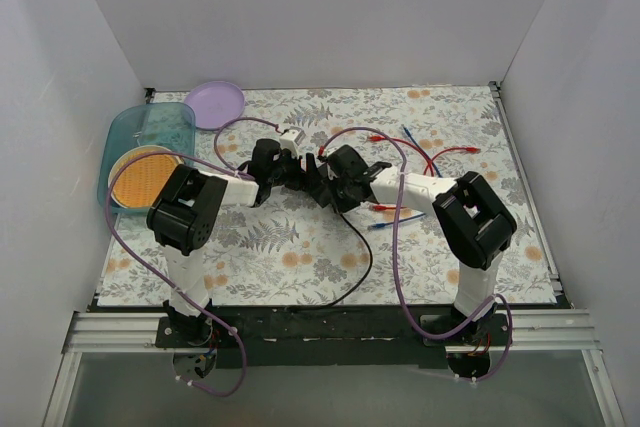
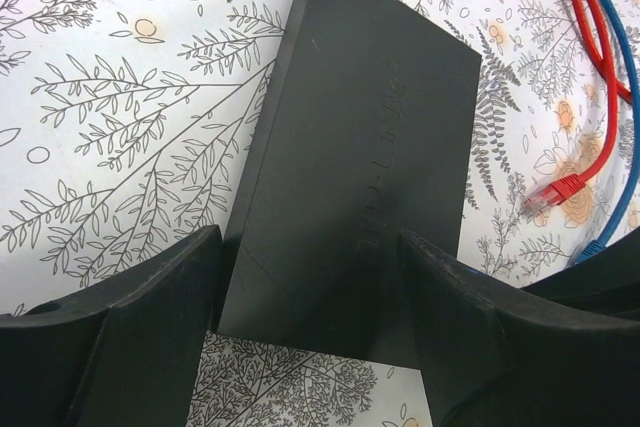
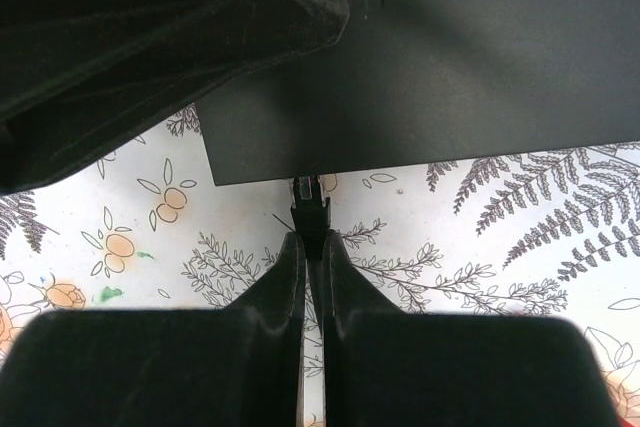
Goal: Insert the plug into the switch port
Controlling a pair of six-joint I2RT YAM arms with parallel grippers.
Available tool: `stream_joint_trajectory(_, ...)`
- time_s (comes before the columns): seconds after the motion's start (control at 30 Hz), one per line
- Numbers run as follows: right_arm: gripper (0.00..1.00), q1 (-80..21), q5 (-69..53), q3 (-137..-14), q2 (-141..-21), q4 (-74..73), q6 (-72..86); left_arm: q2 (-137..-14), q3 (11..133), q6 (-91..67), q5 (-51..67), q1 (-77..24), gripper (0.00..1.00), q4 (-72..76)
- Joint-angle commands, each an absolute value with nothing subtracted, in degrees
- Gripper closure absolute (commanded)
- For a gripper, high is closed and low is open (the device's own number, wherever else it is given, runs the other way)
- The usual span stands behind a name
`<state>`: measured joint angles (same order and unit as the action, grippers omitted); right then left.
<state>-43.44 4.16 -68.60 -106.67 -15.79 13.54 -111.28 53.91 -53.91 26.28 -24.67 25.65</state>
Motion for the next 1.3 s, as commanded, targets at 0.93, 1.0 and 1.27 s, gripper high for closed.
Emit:
stream_joint_trajectory(0.93, 0.99, -40.61, 2.38, -65.39, -100.99, 20.38, 10.11, -113.91, 53.26, -50.98, 38.76, -33.13, 0.43, 16.0)
stream_joint_trajectory(1.0, 0.99, -40.52, 1.14, -66.61, -101.34, 19.78, 9.32, -113.73, 53.26, -50.98, 38.68, -33.22, 0.43, 15.91)
stream_joint_trajectory(1.27, 0.99, -40.08, 0.79, -71.01, -103.53, 16.61, 8.44, -113.73, 53.88, -49.83, 36.74, -34.63, 0.43, 14.5)
